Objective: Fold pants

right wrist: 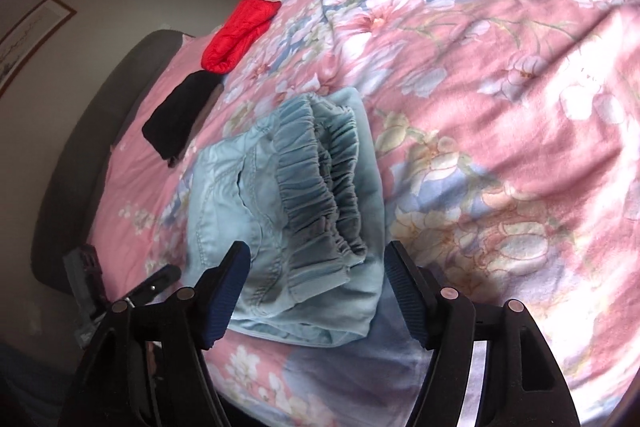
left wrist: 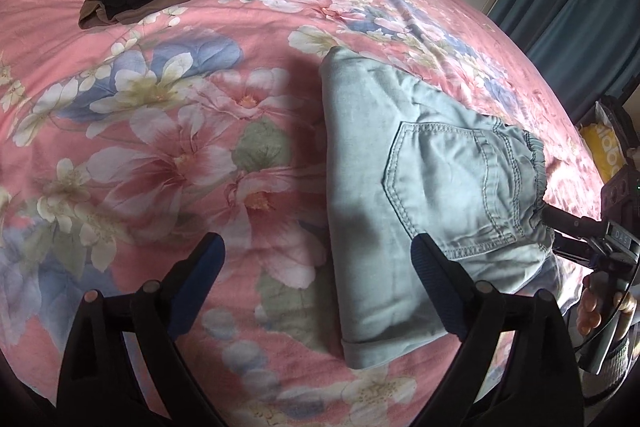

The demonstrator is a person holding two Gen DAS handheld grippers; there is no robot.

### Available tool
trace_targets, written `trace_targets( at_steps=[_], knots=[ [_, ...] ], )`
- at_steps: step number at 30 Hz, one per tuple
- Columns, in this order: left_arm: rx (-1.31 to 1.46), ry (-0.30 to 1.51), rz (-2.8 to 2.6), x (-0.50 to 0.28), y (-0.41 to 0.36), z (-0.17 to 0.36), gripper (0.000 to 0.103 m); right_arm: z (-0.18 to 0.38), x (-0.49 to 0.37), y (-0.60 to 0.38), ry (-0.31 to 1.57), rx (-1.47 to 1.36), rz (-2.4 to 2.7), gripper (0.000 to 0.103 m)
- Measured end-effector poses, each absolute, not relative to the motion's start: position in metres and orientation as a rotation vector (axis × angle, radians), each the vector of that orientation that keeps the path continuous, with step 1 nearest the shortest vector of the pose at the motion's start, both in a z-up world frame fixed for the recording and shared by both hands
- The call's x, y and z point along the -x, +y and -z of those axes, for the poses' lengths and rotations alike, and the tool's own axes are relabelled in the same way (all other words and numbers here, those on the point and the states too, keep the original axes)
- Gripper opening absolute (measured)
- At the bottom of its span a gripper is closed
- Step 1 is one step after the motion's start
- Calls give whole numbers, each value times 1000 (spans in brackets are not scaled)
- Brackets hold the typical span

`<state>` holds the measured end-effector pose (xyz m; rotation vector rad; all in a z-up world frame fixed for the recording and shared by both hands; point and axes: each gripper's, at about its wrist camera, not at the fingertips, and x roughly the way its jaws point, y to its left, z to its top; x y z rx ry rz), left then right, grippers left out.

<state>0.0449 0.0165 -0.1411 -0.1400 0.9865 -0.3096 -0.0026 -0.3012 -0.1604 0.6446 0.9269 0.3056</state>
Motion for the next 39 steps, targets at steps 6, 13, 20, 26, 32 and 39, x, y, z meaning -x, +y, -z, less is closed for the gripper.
trace_targets(
  at_steps=[6, 13, 20, 26, 32, 39],
  knots=[
    [126, 1003, 330, -60, 9, 149, 94, 168, -13, -296, 954, -646, -330, 70],
    [116, 1015, 353, -74, -1, 156, 94, 169, -33, -290, 974, -611, -337, 70],
    [93, 1015, 373, -85, -14, 158, 94, 171, -40, -291, 970, -605, -363, 71],
    [79, 1014, 409, -87, -26, 159, 94, 171, -46, -290, 968, -603, -384, 71],
    [75, 1015, 450, -88, -38, 159, 93, 169, -53, -283, 968, -576, -400, 75],
    [76, 1017, 469, -90, -49, 158, 93, 166, -60, -269, 966, -507, -408, 76]
  ],
)
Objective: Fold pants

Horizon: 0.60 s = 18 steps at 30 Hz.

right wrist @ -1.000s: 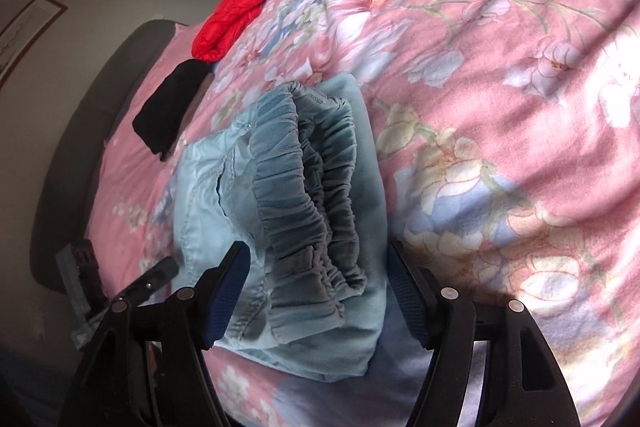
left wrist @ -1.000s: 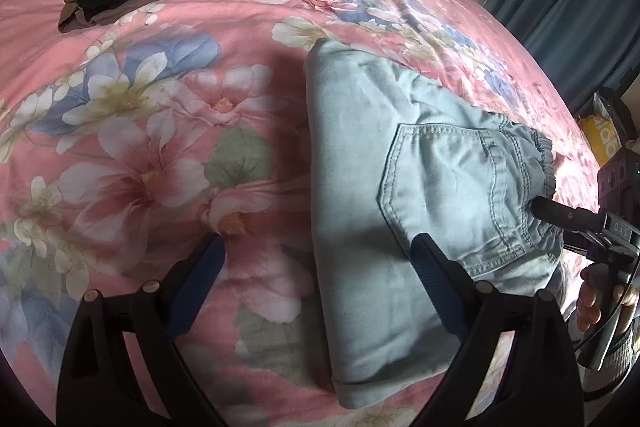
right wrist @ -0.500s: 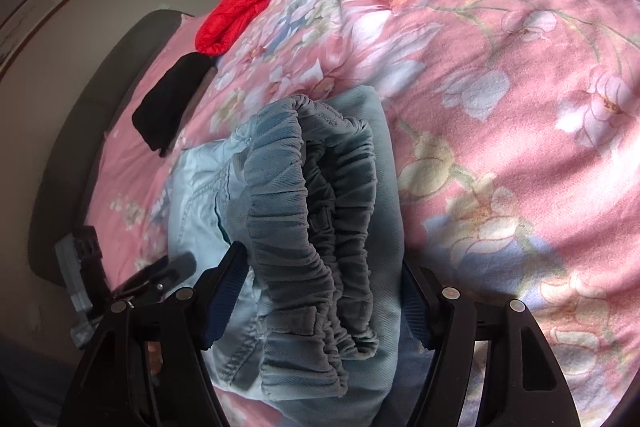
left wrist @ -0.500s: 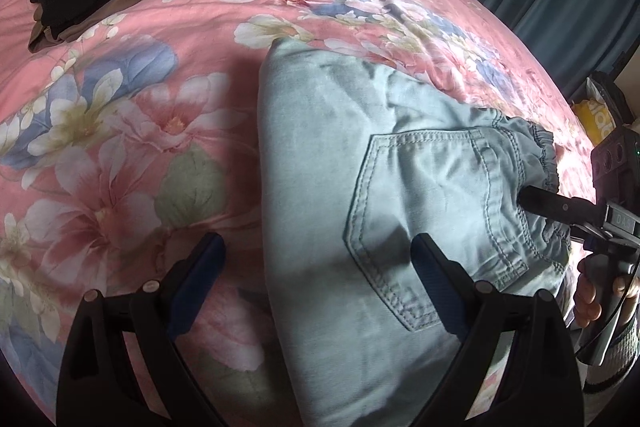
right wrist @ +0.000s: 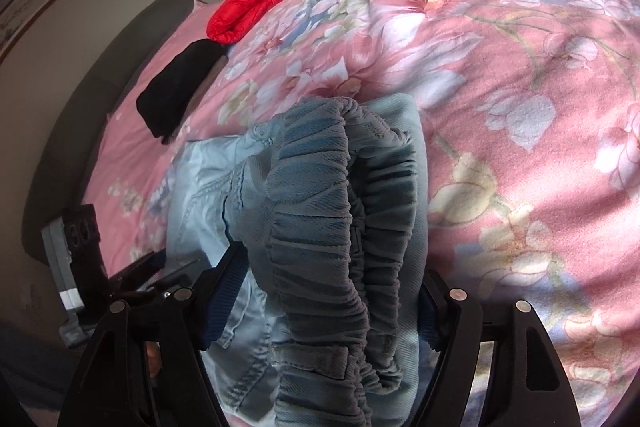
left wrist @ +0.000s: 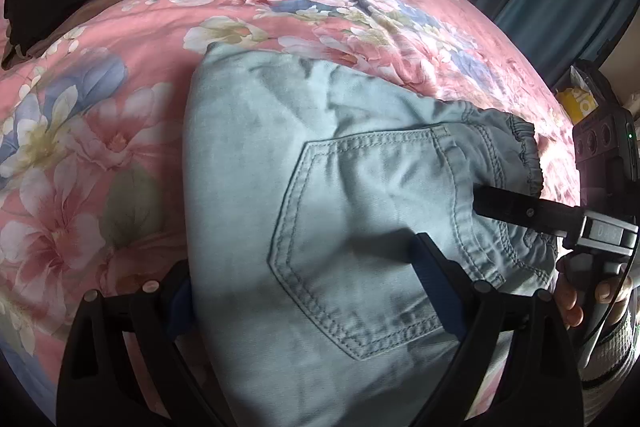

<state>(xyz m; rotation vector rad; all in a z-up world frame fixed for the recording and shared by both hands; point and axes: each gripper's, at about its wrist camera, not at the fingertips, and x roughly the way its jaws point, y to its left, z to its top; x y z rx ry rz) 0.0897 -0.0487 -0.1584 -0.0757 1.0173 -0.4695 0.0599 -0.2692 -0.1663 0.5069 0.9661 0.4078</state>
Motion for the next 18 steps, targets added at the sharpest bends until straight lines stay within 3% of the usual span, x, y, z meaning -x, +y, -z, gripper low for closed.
trace_targets(
  at_steps=[10, 15, 18],
  knots=[
    [66, 999, 474, -86, -58, 149, 87, 163, -62, -251, 930, -436, -365, 76],
    [74, 984, 450, -85, -51, 143, 62, 153, -57, -245, 899, -387, -342, 61],
    [101, 980, 441, -87, -44, 140, 54, 142, -53, -240, 861, -349, -330, 55]
  ],
)
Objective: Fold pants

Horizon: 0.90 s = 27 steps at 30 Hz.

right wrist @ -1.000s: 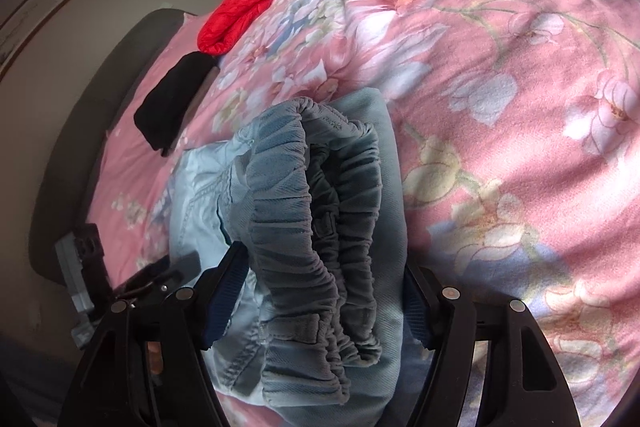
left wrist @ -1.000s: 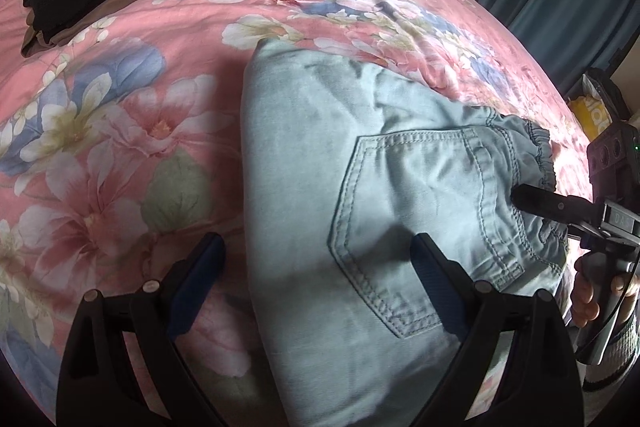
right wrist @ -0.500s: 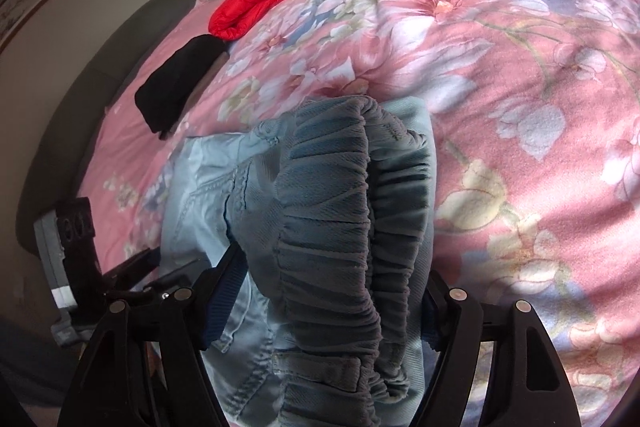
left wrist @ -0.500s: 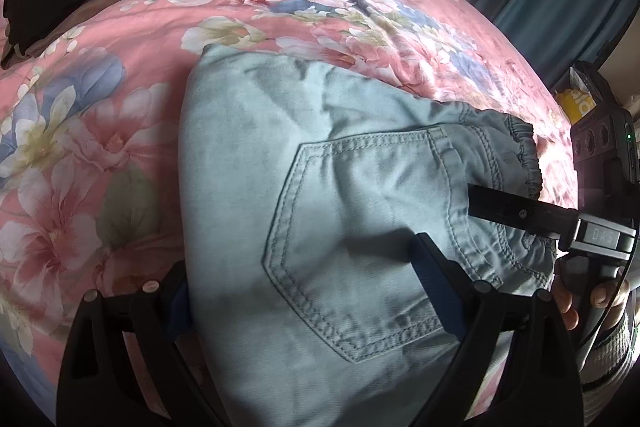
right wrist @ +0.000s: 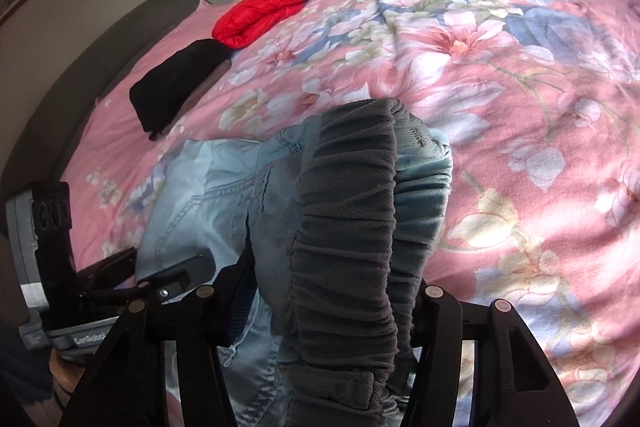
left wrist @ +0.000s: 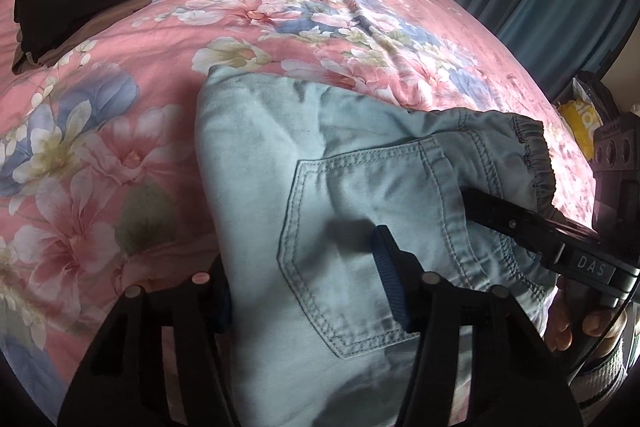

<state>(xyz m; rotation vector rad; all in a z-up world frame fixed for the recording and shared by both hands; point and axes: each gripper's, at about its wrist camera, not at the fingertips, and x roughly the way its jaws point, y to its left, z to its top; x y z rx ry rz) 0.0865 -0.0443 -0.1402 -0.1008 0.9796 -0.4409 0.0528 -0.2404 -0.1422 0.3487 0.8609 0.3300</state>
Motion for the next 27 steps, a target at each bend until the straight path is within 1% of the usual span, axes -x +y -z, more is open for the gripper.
trace_targets(
  at_steps=[6, 16, 27],
  knots=[
    [118, 943, 438, -91, -44, 127, 54, 115, -48, -226, 768, -269, -339, 51],
    [93, 848, 399, -131, -40, 94, 54, 79, -78, -212, 633, -197, -362, 50],
    [92, 833, 353, -197, -41, 98, 54, 73, -137, -206, 586, -161, -367, 50]
  ],
)
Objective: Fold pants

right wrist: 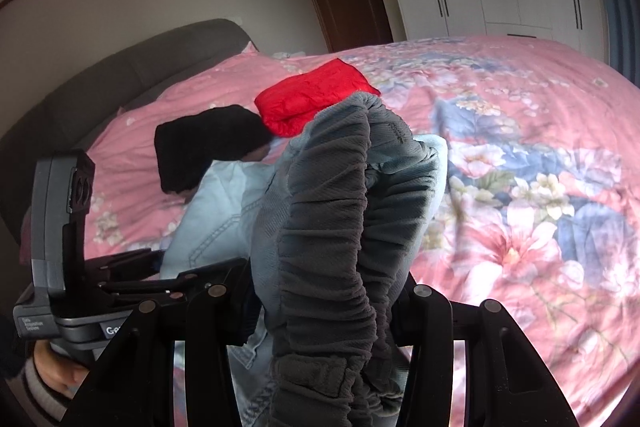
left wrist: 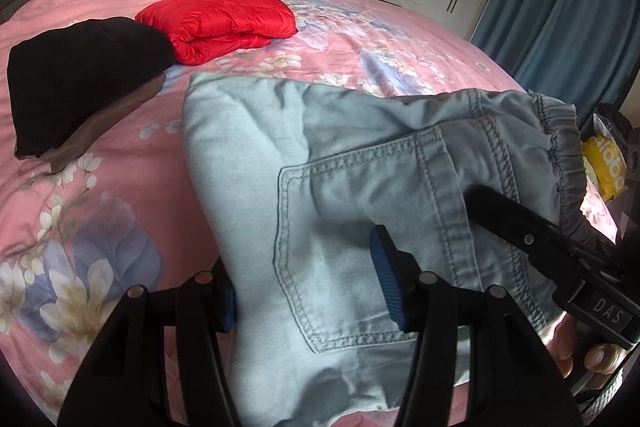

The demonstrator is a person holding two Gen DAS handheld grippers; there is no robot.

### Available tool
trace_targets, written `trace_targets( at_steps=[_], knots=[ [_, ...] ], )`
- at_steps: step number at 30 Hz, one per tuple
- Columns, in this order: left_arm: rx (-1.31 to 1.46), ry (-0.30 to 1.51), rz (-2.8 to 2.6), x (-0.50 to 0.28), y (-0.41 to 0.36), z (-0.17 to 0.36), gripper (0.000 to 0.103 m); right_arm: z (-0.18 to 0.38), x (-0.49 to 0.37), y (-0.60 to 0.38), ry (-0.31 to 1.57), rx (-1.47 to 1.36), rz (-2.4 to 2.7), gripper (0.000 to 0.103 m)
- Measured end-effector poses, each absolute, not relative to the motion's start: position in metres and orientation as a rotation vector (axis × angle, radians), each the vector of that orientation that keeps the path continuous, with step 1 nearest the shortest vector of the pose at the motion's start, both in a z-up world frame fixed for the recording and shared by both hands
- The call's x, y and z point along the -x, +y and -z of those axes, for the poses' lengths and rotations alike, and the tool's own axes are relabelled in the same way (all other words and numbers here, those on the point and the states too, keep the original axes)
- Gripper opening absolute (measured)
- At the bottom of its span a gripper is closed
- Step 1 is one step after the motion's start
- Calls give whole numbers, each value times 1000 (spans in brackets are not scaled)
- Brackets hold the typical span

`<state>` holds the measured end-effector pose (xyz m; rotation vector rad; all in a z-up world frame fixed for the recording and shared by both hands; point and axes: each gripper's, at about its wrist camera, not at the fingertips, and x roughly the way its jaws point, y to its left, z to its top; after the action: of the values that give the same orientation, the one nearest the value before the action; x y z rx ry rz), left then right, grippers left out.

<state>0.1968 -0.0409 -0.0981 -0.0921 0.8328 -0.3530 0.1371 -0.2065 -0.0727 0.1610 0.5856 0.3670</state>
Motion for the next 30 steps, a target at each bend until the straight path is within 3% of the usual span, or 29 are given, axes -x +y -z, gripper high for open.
trace_targets(
  at_steps=[13, 16, 18, 23, 30],
  knots=[
    [65, 915, 278, -256, -41, 133, 54, 115, -214, -214, 739, -248, -355, 51],
    [55, 943, 265, -261, -38, 141, 60, 128, -223, -219, 807, -264, -335, 51],
    [48, 955, 257, -261, -35, 144, 70, 135, -226, -223, 843, -280, -332, 54],
    [7, 965, 243, -250, -29, 146, 80, 139, -221, -227, 885, -285, -337, 61],
    [-54, 950, 252, -216, -21, 148, 82, 136, -195, -231, 909, -197, -320, 65]
  ],
)
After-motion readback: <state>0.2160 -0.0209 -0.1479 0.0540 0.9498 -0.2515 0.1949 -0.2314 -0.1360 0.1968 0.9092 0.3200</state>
